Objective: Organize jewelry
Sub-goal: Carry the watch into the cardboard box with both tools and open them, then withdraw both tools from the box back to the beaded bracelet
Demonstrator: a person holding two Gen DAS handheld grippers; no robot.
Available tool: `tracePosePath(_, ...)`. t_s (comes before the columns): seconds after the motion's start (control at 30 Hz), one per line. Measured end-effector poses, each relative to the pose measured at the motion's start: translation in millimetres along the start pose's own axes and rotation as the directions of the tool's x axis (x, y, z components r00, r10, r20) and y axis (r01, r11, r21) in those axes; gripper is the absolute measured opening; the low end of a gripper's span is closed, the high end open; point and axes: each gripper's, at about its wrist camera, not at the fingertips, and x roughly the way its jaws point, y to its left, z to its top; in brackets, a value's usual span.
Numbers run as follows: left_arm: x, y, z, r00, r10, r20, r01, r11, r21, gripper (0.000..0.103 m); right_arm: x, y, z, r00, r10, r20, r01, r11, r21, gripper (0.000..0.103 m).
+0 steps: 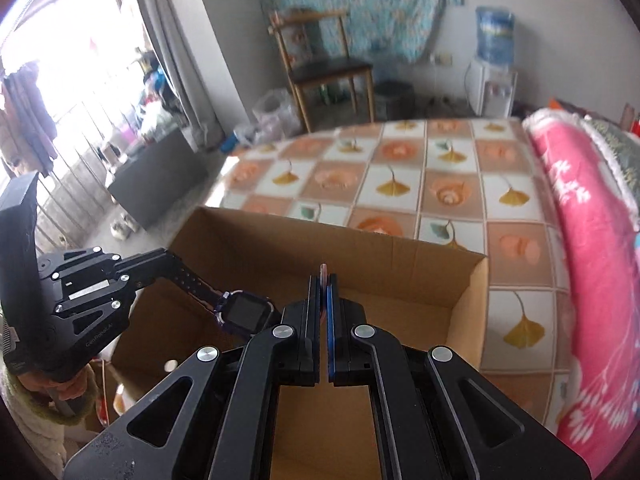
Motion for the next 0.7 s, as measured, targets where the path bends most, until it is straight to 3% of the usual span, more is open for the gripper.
tracePosePath(0.23,43.5,2.5,13.4,0.992,0.036,-0.121,-0.032,0.999,0.037,0.007,47.5,-4.5,4.8,0.989,-0.054,-0.136,0.051,0.998,-0.026,0.001)
tracePosePath(0.3,52.9,3.8,13.5,0.987,0.046,-0.152,-0.040,0.998,0.041,0.008,54.5,-9.5,4.3,0.985,-0.057,-0.164,0.055,0.998,-0.017,0.005)
tracePosePath(0.37,54.3,7.9,12.5,0.986,0.038,-0.162,-0.035,0.999,0.018,0.020,53.6,-12.4,2.1,0.983,-0.072,-0.169,0.072,0.997,-0.007,0.007)
tracePosePath(0.5,34.9,18.4,10.2,0.993,0.027,-0.111,-0.030,0.999,-0.027,0.024,34.8,-15.0,-2.3,0.987,-0.055,-0.150,0.058,0.998,0.017,0.016)
tracePosePath(0.7,-29.3,34.2,-3.3,0.999,0.034,0.018,-0.033,0.995,-0.094,0.043,-8.9,-16.6,-10.8,0.995,-0.053,-0.085,0.056,0.998,0.032,0.016)
